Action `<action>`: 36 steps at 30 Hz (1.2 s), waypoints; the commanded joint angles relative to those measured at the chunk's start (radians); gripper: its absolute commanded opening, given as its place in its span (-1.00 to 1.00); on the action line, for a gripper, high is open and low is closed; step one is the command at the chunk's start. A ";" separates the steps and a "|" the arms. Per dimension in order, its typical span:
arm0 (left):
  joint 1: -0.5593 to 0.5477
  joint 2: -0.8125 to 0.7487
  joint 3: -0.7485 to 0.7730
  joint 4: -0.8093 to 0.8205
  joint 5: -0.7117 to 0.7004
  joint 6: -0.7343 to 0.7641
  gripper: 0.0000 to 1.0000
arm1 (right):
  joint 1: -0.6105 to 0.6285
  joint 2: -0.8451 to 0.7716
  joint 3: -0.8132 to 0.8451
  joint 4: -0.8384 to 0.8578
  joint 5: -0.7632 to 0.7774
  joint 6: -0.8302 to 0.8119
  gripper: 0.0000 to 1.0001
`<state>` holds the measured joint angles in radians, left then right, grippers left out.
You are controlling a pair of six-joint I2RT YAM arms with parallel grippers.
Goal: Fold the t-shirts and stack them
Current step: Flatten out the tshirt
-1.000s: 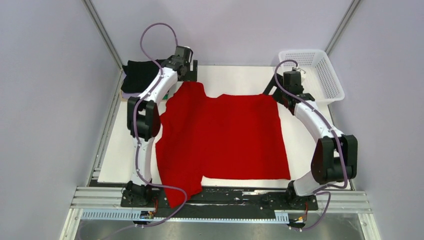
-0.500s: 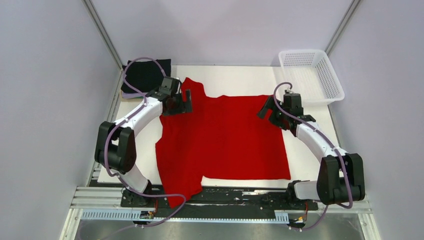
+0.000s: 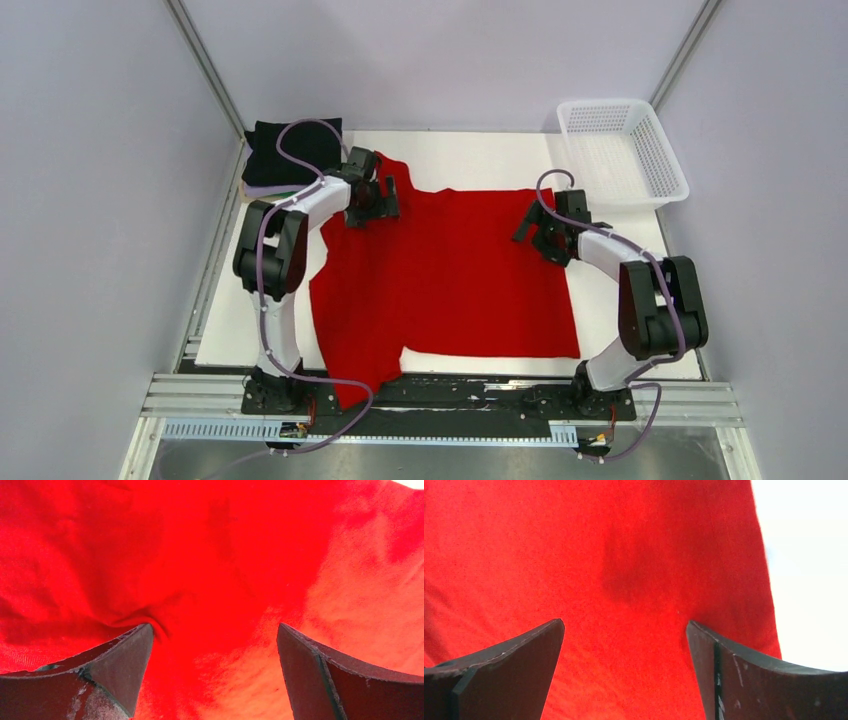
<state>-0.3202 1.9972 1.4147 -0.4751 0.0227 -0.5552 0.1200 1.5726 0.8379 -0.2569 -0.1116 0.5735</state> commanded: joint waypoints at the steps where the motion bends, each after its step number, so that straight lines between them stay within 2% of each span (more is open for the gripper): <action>1: 0.010 0.119 0.096 -0.029 -0.005 -0.019 1.00 | -0.022 0.074 0.042 0.039 0.068 0.043 1.00; 7: 0.029 0.224 0.244 -0.069 -0.005 -0.006 1.00 | -0.076 0.155 0.105 0.041 0.107 0.054 1.00; 14: 0.047 0.366 0.485 -0.135 -0.016 0.045 1.00 | -0.096 0.258 0.235 0.041 0.193 0.026 1.00; 17: 0.049 0.399 0.593 -0.180 -0.020 0.080 1.00 | -0.098 0.261 0.286 0.031 0.186 0.004 1.00; 20: 0.049 0.376 0.631 -0.211 -0.013 0.106 1.00 | -0.095 0.217 0.301 0.028 0.158 -0.020 1.00; 23: 0.044 0.290 0.556 -0.191 0.020 0.122 1.00 | -0.083 0.145 0.279 0.026 0.131 -0.044 1.00; 26: 0.028 0.128 0.440 -0.158 0.031 0.127 1.00 | -0.059 0.062 0.232 0.025 0.090 -0.060 1.00; 32: -0.049 -0.192 0.116 -0.179 -0.032 0.096 1.00 | 0.001 -0.115 0.088 0.010 0.082 -0.054 1.00; 36: -0.109 -0.400 -0.126 -0.260 -0.089 -0.004 1.00 | 0.025 -0.241 -0.015 -0.014 0.095 -0.026 1.00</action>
<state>-0.3771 1.7771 1.4376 -0.6472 -0.0025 -0.4744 0.1287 1.4303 0.9005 -0.2432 -0.0196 0.5365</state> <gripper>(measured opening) 0.998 0.998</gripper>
